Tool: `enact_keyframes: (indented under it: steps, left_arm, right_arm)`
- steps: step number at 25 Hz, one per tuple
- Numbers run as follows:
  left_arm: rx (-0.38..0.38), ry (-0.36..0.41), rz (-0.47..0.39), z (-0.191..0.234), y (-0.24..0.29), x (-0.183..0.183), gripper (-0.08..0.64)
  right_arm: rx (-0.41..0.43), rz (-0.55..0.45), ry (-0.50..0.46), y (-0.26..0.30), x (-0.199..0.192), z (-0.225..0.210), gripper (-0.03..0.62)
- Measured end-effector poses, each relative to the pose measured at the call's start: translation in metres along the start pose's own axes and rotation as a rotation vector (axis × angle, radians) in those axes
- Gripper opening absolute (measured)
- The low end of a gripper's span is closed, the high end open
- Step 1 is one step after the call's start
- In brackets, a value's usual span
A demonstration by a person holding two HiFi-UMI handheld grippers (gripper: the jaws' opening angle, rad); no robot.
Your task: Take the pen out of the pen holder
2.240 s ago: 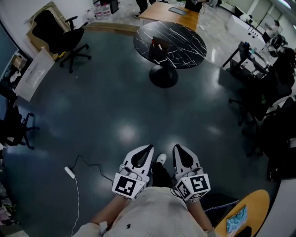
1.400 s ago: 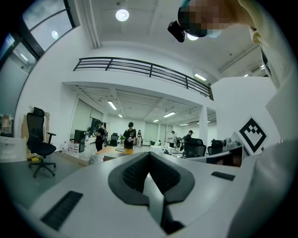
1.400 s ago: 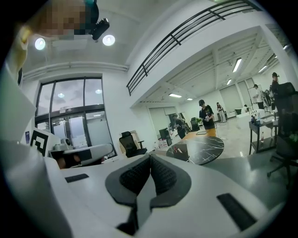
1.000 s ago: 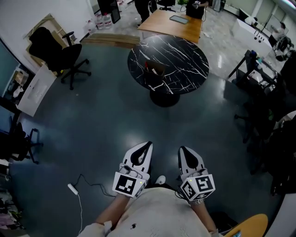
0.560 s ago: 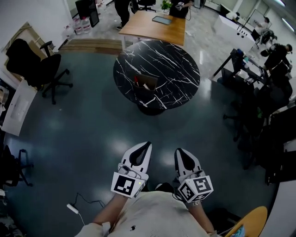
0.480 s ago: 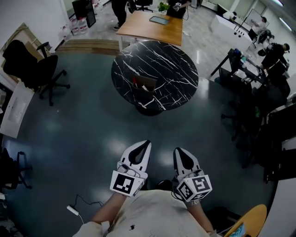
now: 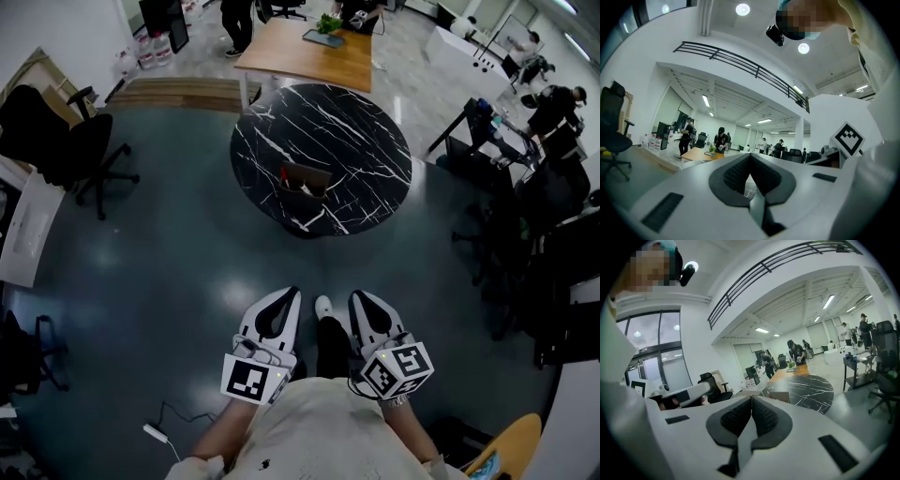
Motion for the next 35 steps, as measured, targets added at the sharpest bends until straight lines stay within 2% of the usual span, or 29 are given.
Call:
enact_keyframes:
  steps: [5,8,12,16,23,26,29,33,35]
  left_arm:
    - [0.078,0.014,0.000,0.033,0.003,0.006,0.009]
    - [0.098,0.022,0.008,0.050,0.021,0.008,0.009]
    - [0.109,0.045,0.020,0.067,0.063,0.013,0.009]
    - [0.122,0.070,0.027,0.086,0.112,0.022,0.009]
    - [0.206,0.047,0.029,0.138,0.178,0.037,0.009]
    - [0.247,0.033,0.019,0.153,0.200,0.047,0.009]
    - [0.308,-0.015,-0.008,0.162,0.217,0.055,0.009]
    - [0.359,-0.009,0.023,0.175,0.229,0.055,0.009]
    - [0.381,0.000,0.031,0.181,0.233,0.054,0.009]
  right_arm:
    - [0.063,0.000,-0.030,0.047,0.004,0.000,0.017]
    - [0.086,-0.002,-0.037,0.077,0.008,-0.009,0.017]
    - [0.113,0.006,-0.038,0.118,0.013,-0.033,0.017]
    - [0.125,0.044,-0.096,0.165,0.024,-0.064,0.017]
    - [0.200,0.149,-0.165,0.262,0.031,-0.107,0.017]
    - [0.216,0.227,-0.239,0.302,0.022,-0.120,0.017]
    - [0.261,0.312,-0.348,0.338,0.006,-0.128,0.017]
    - [0.378,0.416,-0.586,0.375,-0.022,-0.131,0.017]
    - [0.401,0.438,-0.705,0.388,-0.035,-0.135,0.017]
Point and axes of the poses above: the fingertips, and each gripper's own axes: y forward along the fingers, z to its left, x out of its top, the point moved 8 cm from there along -y, backward along the fingers, and after that the axes turned 15 degrees about -y, right-handed, at the moved point
